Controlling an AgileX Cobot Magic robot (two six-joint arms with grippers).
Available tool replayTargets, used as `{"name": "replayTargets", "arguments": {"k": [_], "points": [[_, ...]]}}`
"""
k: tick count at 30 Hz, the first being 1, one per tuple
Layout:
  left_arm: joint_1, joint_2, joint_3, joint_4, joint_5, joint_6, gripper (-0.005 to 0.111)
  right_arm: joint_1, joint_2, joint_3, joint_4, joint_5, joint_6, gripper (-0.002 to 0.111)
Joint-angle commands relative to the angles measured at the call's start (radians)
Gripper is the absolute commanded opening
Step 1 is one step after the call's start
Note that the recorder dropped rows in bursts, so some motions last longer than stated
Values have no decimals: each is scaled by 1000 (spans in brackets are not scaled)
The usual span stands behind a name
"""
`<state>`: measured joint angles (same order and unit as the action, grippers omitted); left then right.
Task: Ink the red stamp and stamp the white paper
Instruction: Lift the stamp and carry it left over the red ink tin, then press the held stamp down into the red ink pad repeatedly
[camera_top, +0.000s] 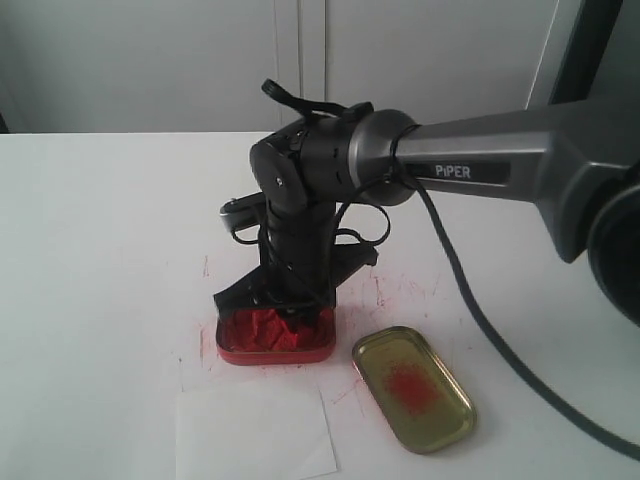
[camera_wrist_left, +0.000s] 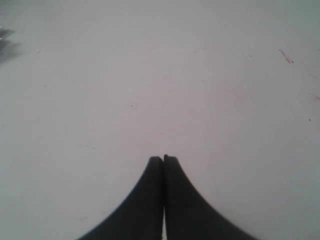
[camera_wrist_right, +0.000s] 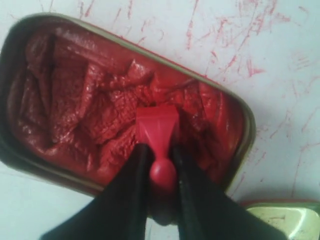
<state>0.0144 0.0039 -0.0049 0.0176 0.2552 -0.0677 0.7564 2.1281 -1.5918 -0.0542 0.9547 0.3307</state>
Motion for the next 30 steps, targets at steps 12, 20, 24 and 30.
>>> {"name": "replayTargets", "arguments": {"k": [12,20,24,30], "points": [[1,-4,5,-1,1,-3,0,13,130,-1,-9,37,11,0],[1,-4,5,-1,1,-3,0,15,155,-1,-9,35,12,0],[1,-4,5,-1,1,-3,0,15,140,-3,-9,33,26,0],[1,-4,5,-1,1,-3,0,15,78,-3,-9,-6,57,0]]}}
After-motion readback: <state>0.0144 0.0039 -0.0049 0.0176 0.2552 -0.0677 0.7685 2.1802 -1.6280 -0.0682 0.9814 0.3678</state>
